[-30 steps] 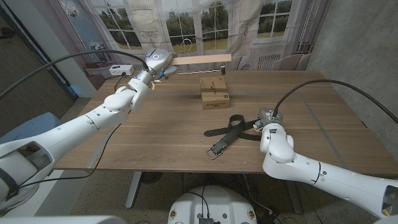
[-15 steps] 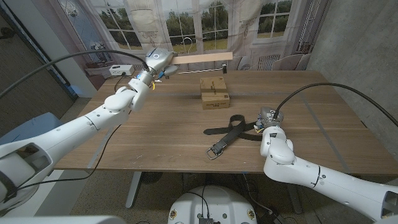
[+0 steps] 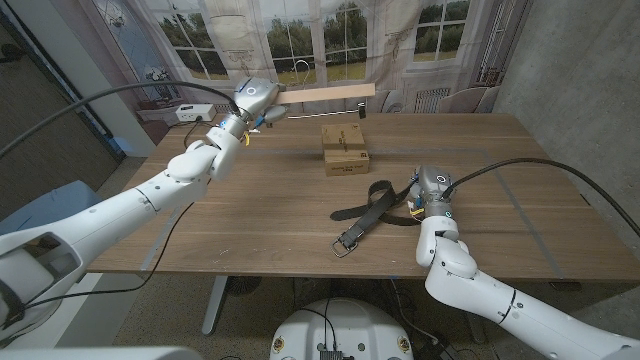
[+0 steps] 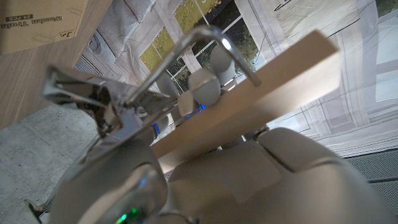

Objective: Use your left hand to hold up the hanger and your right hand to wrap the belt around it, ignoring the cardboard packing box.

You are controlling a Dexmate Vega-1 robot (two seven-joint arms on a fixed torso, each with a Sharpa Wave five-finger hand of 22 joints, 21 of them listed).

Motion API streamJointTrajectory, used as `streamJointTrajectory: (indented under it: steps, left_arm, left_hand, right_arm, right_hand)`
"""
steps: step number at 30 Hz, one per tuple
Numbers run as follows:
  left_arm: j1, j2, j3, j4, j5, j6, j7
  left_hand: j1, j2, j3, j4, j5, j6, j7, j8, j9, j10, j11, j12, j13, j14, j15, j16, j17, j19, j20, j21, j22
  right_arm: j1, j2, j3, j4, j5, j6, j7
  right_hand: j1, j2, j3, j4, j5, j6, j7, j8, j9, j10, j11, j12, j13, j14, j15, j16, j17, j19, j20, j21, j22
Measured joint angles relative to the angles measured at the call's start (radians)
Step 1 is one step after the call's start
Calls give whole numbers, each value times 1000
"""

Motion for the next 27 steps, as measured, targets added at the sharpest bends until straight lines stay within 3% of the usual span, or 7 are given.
streamJointTrajectory:
  steps: [12, 13, 15, 17, 19, 21, 27]
  left_arm:
    - [9, -3, -4, -10, 1, 1, 8]
    - [10, -3, -4, -11, 1, 3, 16]
    - [12, -3, -5, -13, 1, 3, 16]
    - [15, -3, -6, -15, 1, 8, 23]
    - [17, -3, -7, -17, 1, 8, 23]
    - [19, -3, -8, -19, 1, 16, 28]
    - [23, -6, -9, -23, 1, 25, 31]
  left_hand:
    - [0, 0, 7, 1, 0, 0, 0, 7, -4, 1, 1, 0, 0, 0, 0, 4, 0, 0, 0, 8, -5]
    - [0, 0, 7, 1, 0, 0, 0, 7, -4, 1, 1, 0, 0, 0, 0, 4, 0, 0, 0, 8, -5]
    - [0, 0, 7, 1, 0, -2, -1, 7, -4, 1, 1, 0, 0, 0, 0, 4, -3, 0, 0, 8, -5]
    - [-3, 3, 7, 1, 0, -2, -1, 7, -4, 1, 1, 0, 0, 0, 0, 4, -3, -4, 4, 8, -5]
    - [-4, 4, 7, 1, 0, -7, 0, 8, -4, 2, 1, 0, 0, 0, 0, 4, -2, -7, 4, 8, -5]
    - [-4, 4, 7, 1, 0, -7, 0, 11, -4, 2, 1, 0, 0, 0, 0, 4, -3, -7, 4, 8, -5]
    - [-4, 4, 10, -1, 0, -7, 0, 15, -12, 5, 1, 0, 0, 0, 0, 11, -4, -7, 4, 15, -9]
  right_arm:
    - [-69, 110, 90, 104, -119, 287, -371]
    - [-120, 218, 196, 201, -134, 306, -384]
    - [-120, 218, 196, 201, -184, 368, -414]
    - [-155, 334, 319, 269, -245, 436, -441]
    - [-155, 334, 319, 269, -304, 501, -459]
    - [-180, 456, 447, 309, -356, 570, -474]
    - [-197, 579, 556, 324, -417, 774, -501]
  right_hand:
    - [-9, 9, -3, 2, 11, -4, 4, 26, 24, 11, 3, 8, 13, 33, -5, 0, 11, 28, -23, 15, 3]
    - [-9, 9, -3, 2, 11, -4, 3, 28, 24, 11, 3, 8, 14, 33, -5, 0, 11, 30, -22, 17, 5]
    - [-11, 11, -3, 2, 18, -4, 3, 30, 29, 11, 3, 8, 14, 41, -4, 0, 11, 32, -22, 23, 5]
    - [-13, 13, -3, 2, 18, -4, 3, 31, 30, 12, 1, 8, 15, 44, -5, 0, 11, 36, -25, 23, 5]
    - [-13, 13, -3, 2, 22, -4, 3, 36, 33, 18, 4, 8, 18, 44, -5, 0, 11, 36, -25, 23, 5]
    - [-13, 13, -3, 2, 23, -4, 3, 37, 36, 21, 7, 8, 19, 51, -5, -3, 9, 41, -22, 25, 5]
    - [-16, 16, -3, 2, 30, -7, 7, 51, 45, 25, 10, 14, 23, 57, -10, -11, 7, 43, -21, 31, 5]
